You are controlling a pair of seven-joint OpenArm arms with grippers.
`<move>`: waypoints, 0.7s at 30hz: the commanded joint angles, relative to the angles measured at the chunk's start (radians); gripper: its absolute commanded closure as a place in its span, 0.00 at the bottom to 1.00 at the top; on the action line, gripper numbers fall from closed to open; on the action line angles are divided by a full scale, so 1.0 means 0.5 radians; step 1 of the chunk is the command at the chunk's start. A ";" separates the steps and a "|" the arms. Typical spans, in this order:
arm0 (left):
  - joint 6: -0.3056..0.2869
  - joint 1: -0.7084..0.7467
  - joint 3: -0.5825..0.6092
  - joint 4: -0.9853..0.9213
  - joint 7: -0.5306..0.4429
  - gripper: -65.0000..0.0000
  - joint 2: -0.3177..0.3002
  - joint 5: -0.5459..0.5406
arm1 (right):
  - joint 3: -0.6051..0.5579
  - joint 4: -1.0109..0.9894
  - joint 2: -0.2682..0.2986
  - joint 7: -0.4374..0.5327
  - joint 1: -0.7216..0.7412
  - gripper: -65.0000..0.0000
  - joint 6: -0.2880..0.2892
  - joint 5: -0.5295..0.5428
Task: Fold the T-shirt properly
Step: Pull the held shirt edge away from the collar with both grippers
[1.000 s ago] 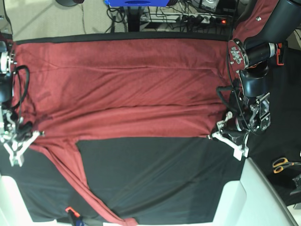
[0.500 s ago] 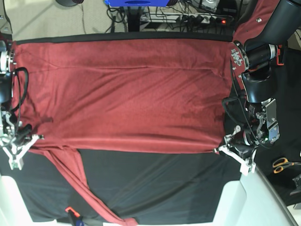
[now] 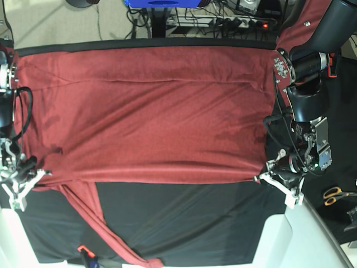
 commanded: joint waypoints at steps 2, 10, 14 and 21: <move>-0.010 -0.043 -0.005 0.041 -0.039 1.00 -0.021 -0.016 | 0.005 0.039 0.042 0.045 0.024 1.00 -0.013 0.001; -0.013 0.028 0.010 0.108 -0.036 1.00 -0.009 -0.016 | 0.014 0.039 0.082 0.045 -0.065 1.00 -0.013 0.001; -0.013 0.157 0.001 0.243 -0.002 1.00 -0.002 -0.020 | 0.014 0.039 0.082 0.045 -0.096 1.00 -0.013 0.001; -0.013 0.329 0.001 0.522 0.099 1.00 0.019 -0.020 | 0.017 0.042 0.079 0.045 -0.126 1.00 -0.013 0.001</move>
